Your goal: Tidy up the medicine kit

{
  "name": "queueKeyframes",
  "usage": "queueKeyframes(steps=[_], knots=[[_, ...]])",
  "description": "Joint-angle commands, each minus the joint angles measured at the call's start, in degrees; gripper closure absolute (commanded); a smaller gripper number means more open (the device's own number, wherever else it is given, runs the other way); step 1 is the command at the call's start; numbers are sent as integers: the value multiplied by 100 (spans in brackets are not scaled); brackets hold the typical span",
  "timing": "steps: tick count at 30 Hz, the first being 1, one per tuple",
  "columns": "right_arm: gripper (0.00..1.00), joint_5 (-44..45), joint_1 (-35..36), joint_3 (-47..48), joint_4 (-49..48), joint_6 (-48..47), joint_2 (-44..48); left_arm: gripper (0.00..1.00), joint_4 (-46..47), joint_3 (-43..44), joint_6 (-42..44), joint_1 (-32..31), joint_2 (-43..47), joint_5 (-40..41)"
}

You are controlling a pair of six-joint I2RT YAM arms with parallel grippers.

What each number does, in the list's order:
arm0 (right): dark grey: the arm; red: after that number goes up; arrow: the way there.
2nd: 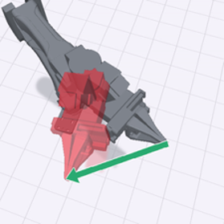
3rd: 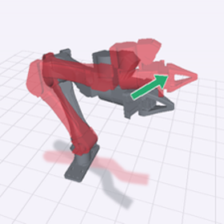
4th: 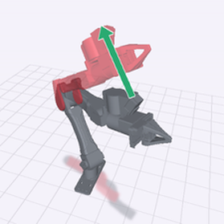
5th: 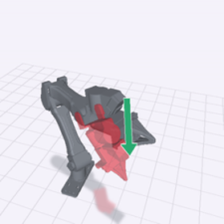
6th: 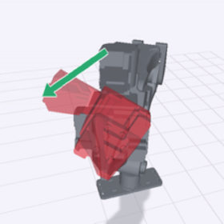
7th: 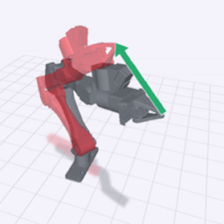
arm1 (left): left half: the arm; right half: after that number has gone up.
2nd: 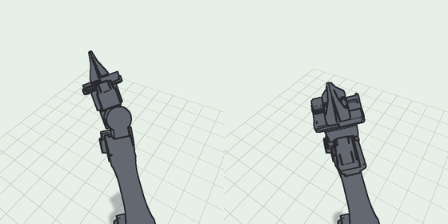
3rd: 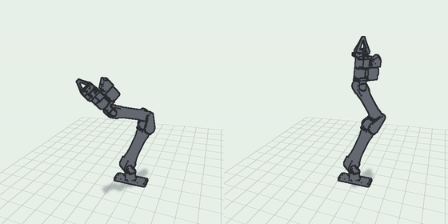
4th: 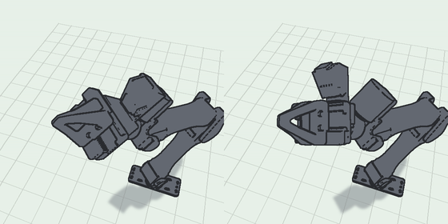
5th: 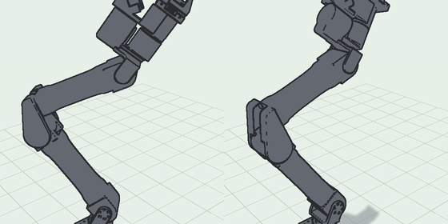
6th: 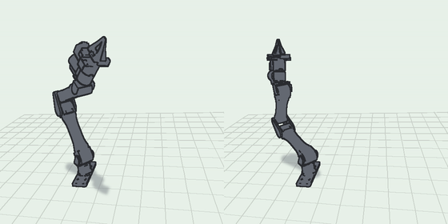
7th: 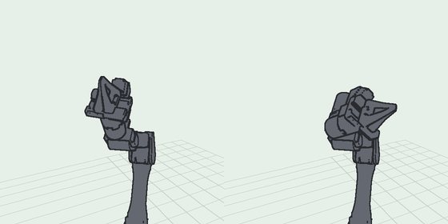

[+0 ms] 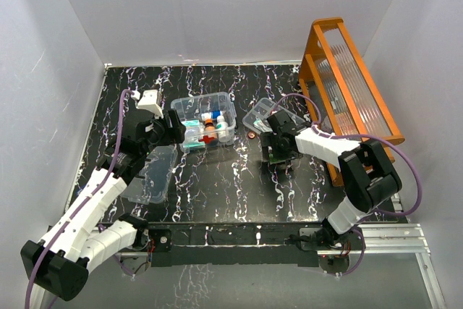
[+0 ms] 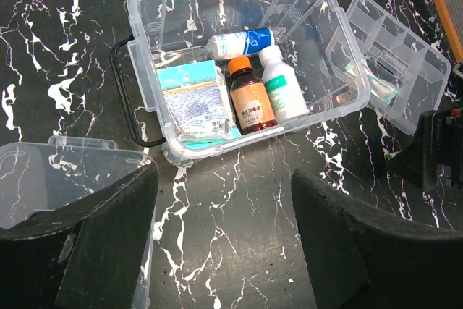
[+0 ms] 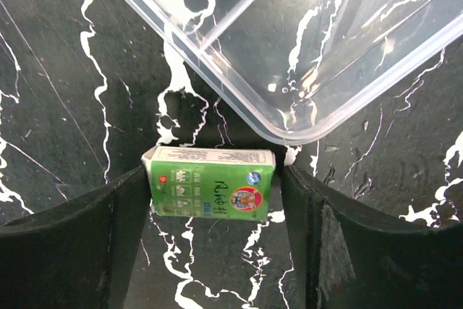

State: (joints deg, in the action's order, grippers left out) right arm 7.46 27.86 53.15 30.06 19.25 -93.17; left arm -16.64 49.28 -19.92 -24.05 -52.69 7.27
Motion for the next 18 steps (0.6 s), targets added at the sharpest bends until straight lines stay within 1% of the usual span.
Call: queueKeyframes(steps=[1, 4, 7, 15, 18], knots=[[34, 202, 27, 300, -256, -260, -117, 27, 109, 22, 76, 32, 32, -8], [40, 211, 27, 319, -239, -332, -91, 27, 92, 14, 92, 33, 45, 0], [45, 185, 27, 308, -202, -354, 36, 27, 91, -3, 87, 32, 63, 11], [47, -75, 27, 482, 263, -349, 544, 27, 82, -23, 76, 36, 68, 3], [47, -13, 27, 664, 394, -420, 755, 27, 81, -23, 76, 32, 72, 2]])
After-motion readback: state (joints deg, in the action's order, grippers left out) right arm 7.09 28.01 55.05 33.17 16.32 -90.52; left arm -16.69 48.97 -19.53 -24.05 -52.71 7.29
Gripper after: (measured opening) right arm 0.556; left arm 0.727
